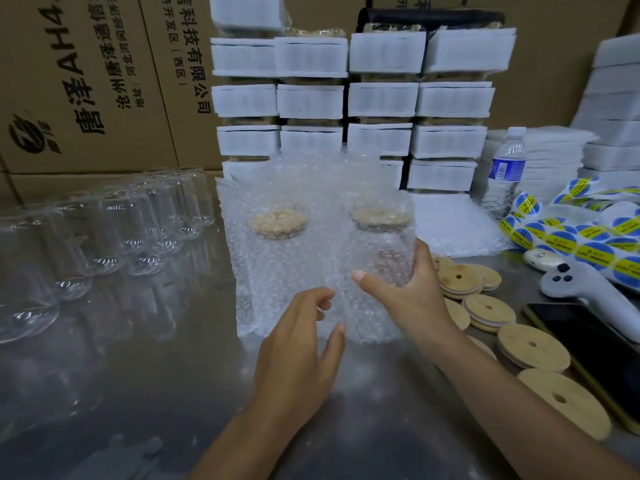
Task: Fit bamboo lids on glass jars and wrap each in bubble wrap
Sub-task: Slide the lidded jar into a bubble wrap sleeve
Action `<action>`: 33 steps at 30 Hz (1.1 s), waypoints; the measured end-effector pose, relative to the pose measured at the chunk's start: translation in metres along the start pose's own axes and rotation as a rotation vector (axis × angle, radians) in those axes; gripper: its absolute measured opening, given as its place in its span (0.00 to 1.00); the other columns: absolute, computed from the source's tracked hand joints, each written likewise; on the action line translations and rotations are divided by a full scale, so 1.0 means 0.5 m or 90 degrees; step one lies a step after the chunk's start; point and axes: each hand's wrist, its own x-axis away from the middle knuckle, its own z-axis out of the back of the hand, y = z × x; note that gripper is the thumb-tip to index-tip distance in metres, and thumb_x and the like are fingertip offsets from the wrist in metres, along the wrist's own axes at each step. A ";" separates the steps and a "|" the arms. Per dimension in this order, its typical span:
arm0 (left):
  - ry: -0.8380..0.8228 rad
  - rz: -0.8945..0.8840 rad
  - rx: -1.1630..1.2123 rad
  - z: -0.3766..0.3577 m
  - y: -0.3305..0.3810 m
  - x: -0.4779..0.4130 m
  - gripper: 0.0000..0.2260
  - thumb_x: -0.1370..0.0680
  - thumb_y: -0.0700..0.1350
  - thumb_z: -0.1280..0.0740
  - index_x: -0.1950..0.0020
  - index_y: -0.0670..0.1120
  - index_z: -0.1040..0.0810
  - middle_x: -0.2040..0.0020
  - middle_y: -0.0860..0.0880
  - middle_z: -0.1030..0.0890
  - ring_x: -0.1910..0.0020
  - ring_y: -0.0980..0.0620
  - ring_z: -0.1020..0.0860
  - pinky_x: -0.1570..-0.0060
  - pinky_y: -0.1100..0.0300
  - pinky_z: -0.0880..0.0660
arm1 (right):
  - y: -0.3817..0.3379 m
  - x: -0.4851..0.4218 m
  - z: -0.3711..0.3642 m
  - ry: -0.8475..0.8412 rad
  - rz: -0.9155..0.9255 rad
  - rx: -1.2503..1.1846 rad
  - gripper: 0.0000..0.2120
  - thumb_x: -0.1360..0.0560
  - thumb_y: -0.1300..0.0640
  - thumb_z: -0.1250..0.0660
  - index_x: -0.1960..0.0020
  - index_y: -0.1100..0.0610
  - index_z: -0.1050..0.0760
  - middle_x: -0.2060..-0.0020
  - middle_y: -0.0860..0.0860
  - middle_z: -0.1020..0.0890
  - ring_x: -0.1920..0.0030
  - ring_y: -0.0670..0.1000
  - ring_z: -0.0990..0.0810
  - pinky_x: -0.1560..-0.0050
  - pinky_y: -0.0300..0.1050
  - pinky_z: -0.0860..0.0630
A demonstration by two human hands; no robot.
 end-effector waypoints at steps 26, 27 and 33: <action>-0.074 0.083 0.077 -0.002 -0.015 0.005 0.12 0.22 0.47 0.36 0.44 0.61 0.35 0.50 0.64 0.27 0.49 0.66 0.28 0.53 0.77 0.33 | 0.014 0.021 -0.031 0.000 0.092 0.077 0.44 0.42 0.34 0.29 0.30 0.44 0.40 0.35 0.44 0.30 0.34 0.42 0.30 0.35 0.42 0.31; -0.073 0.087 0.081 -0.001 -0.015 0.004 0.12 0.22 0.47 0.36 0.44 0.61 0.34 0.50 0.64 0.27 0.49 0.66 0.27 0.53 0.76 0.33 | 0.011 0.021 -0.029 0.013 0.102 0.083 0.47 0.42 0.34 0.30 0.28 0.46 0.41 0.33 0.45 0.31 0.32 0.44 0.32 0.33 0.46 0.31; -0.019 0.086 0.117 -0.001 -0.011 0.003 0.10 0.24 0.47 0.38 0.48 0.62 0.32 0.54 0.62 0.25 0.55 0.62 0.25 0.57 0.74 0.32 | 0.002 0.040 -0.024 0.097 0.220 0.167 0.46 0.34 0.35 0.30 0.25 0.44 0.52 0.33 0.37 0.43 0.34 0.27 0.46 0.39 0.18 0.47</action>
